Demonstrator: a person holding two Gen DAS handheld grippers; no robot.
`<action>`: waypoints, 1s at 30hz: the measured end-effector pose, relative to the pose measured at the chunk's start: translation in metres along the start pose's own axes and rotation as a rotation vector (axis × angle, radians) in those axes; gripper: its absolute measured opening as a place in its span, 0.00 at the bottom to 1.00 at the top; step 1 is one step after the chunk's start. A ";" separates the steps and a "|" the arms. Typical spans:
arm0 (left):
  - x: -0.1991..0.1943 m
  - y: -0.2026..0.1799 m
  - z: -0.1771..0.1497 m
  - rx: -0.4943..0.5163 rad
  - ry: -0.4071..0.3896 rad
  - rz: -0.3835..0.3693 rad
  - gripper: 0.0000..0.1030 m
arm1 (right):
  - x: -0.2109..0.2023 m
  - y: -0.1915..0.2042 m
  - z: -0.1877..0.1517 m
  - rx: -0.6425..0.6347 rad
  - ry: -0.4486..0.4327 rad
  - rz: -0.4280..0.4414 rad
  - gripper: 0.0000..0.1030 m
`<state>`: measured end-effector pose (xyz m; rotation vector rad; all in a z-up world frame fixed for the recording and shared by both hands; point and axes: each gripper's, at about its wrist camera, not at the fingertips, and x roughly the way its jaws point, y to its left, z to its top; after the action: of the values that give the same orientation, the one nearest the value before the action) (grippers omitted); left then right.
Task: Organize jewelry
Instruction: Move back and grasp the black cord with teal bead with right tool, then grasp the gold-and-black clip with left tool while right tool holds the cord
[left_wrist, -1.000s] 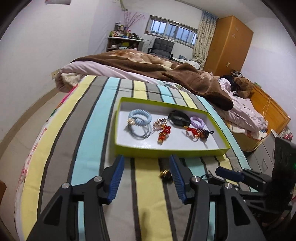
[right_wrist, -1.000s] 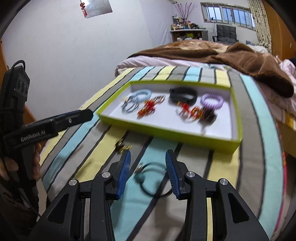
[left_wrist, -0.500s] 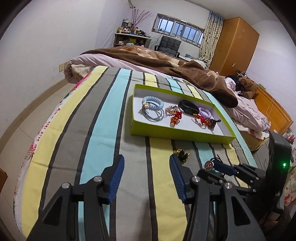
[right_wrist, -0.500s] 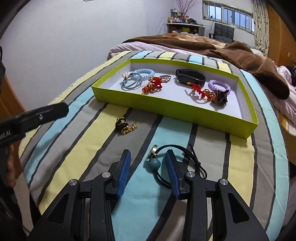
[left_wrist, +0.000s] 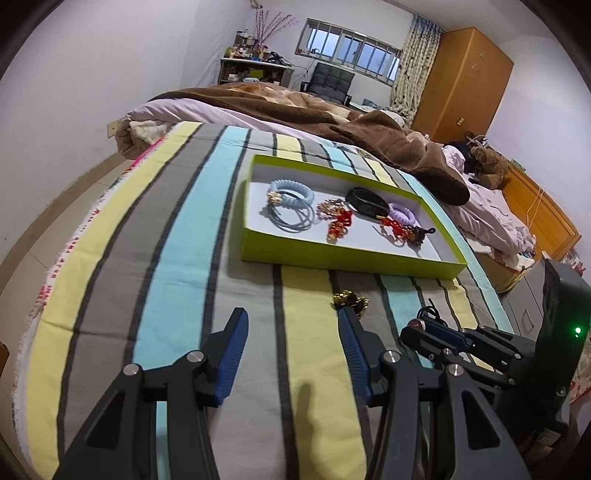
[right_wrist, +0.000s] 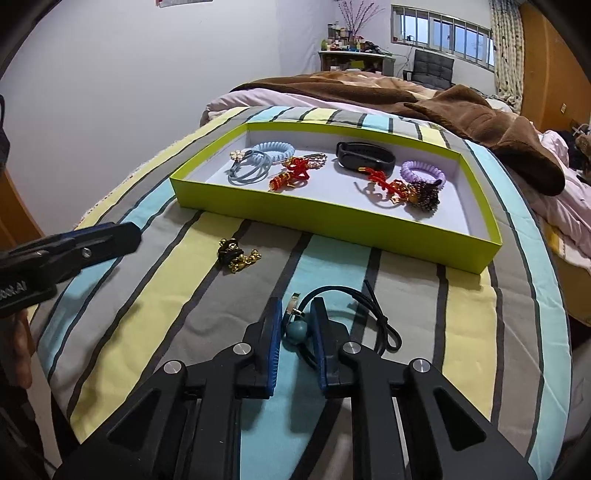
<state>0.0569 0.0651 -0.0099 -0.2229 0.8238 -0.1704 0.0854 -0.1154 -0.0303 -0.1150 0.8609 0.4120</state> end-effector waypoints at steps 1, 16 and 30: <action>0.002 -0.002 0.000 0.002 0.004 -0.005 0.51 | -0.002 -0.001 -0.001 0.000 -0.002 0.003 0.16; 0.047 -0.048 0.005 0.132 0.099 -0.016 0.51 | -0.040 -0.033 0.001 0.017 -0.086 -0.034 0.16; 0.062 -0.066 0.008 0.219 0.090 0.074 0.48 | -0.042 -0.047 0.000 0.034 -0.099 -0.026 0.16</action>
<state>0.1005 -0.0123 -0.0308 0.0214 0.8940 -0.2003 0.0800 -0.1710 -0.0016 -0.0736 0.7678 0.3756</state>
